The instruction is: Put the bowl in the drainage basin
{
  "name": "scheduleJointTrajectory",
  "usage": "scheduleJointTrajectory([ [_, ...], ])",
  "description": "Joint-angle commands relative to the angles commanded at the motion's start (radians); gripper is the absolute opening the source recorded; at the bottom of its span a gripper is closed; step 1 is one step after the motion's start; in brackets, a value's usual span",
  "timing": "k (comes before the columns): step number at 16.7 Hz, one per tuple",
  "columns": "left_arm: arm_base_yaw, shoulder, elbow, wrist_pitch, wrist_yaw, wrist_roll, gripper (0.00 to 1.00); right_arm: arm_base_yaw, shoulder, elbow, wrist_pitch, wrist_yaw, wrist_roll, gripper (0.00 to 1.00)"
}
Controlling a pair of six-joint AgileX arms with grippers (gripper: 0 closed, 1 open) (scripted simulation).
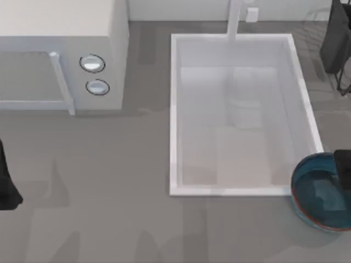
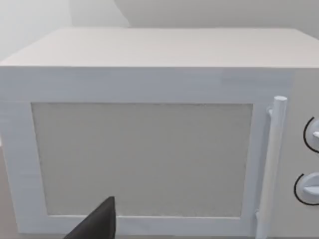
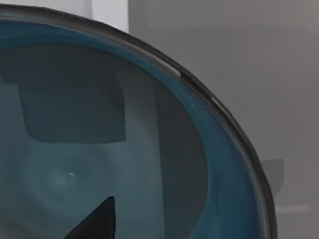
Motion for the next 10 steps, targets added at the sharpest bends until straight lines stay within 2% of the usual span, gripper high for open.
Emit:
scheduleJointTrajectory([
  [3,0.000,0.000,0.000,0.000,0.000,0.000,1.00,0.002,0.042,-0.052,0.081,0.000,0.002,1.00],
  [7,0.000,0.000,0.000,0.000,0.000,0.000,1.00,0.002,0.045,-0.056,0.087,0.000,0.003,1.00],
  [10,0.000,0.000,0.000,0.000,0.000,0.000,1.00,0.002,0.045,-0.056,0.087,0.000,0.003,0.77],
])
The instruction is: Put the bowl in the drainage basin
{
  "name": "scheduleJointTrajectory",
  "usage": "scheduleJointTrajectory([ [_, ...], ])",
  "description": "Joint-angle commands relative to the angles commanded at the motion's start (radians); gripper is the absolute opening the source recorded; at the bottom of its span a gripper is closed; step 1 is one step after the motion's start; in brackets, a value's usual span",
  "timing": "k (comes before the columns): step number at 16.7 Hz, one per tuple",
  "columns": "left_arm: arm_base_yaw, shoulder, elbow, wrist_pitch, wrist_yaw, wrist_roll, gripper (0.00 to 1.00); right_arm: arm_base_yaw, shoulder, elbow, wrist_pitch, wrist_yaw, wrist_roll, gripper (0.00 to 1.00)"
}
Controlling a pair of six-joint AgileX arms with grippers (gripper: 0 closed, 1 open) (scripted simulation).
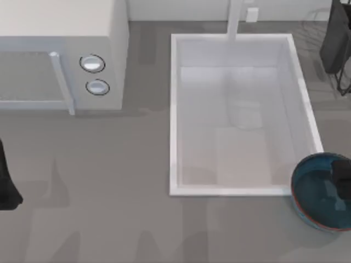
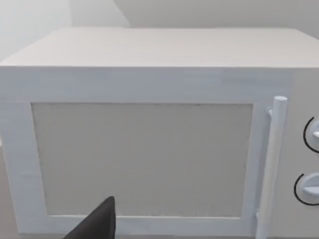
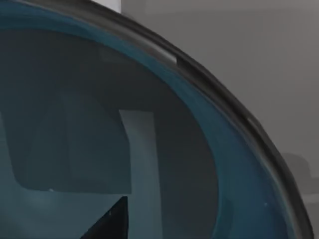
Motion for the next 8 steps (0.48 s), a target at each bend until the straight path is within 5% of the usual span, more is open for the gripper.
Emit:
scheduleJointTrajectory([
  [8,0.000,0.000,0.000,0.000,0.000,0.000,1.00,0.000,0.000,0.000,0.000,0.000,0.000,0.17],
])
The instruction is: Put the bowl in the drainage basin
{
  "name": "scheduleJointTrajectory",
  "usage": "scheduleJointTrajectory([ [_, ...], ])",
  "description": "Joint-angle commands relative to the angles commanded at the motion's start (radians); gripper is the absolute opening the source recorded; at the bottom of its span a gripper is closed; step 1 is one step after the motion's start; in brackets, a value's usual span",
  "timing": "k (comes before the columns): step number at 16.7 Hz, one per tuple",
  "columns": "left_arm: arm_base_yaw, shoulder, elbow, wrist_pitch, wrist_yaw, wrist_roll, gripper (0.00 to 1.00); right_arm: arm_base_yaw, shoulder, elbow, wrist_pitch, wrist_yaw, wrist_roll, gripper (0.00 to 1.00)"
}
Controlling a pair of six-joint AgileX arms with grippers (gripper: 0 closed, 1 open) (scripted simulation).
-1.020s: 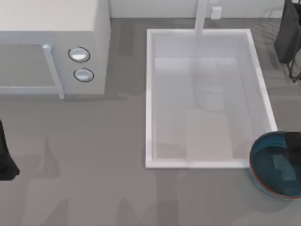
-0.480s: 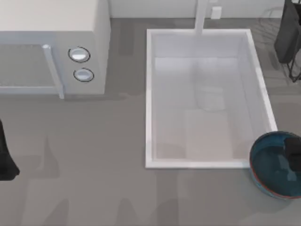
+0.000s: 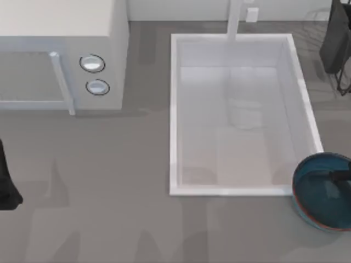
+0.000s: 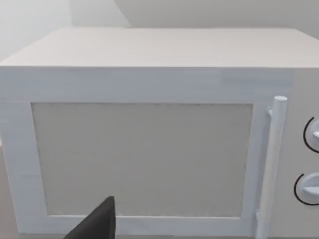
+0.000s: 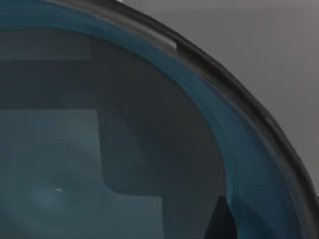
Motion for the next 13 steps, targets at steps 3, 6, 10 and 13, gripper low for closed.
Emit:
scheduleJointTrajectory([
  [3,0.000,0.000,0.000,0.000,0.000,0.000,1.00,0.000,0.000,0.000,0.000,0.000,0.000,0.00],
  [6,0.000,0.000,0.000,0.000,0.000,0.000,1.00,0.000,0.000,0.000,0.000,0.000,0.000,0.00],
  [10,0.000,0.000,0.000,0.000,0.000,0.000,1.00,0.000,0.000,0.000,0.000,0.000,0.000,0.00],
  [13,0.000,0.000,0.000,0.000,0.000,0.000,1.00,0.000,-0.004,0.016,-0.015,0.001,0.000,0.00],
])
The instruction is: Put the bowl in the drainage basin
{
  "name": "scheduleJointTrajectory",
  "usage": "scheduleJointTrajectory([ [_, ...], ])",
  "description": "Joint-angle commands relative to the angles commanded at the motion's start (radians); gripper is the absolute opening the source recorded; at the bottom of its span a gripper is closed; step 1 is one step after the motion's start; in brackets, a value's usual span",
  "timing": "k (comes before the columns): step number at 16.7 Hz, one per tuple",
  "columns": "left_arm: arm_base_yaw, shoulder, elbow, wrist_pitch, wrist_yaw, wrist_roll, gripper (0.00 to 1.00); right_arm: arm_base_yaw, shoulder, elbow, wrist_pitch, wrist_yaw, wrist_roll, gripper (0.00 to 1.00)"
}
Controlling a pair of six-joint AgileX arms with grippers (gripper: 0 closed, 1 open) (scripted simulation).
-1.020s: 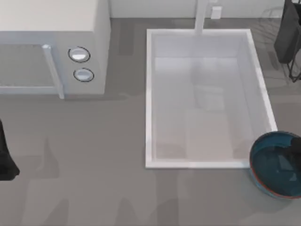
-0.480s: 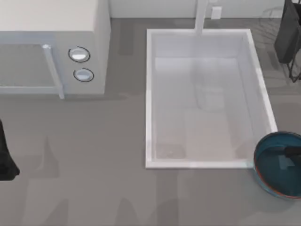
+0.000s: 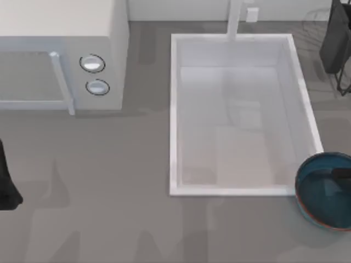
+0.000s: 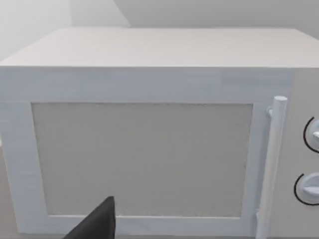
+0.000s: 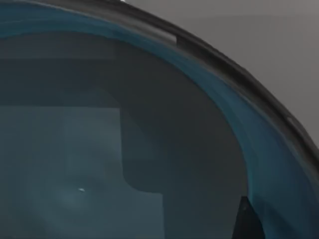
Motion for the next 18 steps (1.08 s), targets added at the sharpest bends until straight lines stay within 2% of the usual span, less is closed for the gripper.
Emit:
scheduleJointTrajectory([
  [3,0.000,0.000,0.000,0.000,0.000,0.000,1.00,-0.001,-0.014,0.091,-0.101,0.000,-0.001,0.00],
  [11,0.000,0.000,0.000,0.000,0.000,0.000,1.00,-0.007,-0.112,0.418,-0.557,-0.001,-0.007,0.00],
  [18,0.000,0.000,0.000,0.000,0.000,0.000,1.00,-0.005,-0.137,0.467,-0.610,-0.002,-0.007,0.00],
])
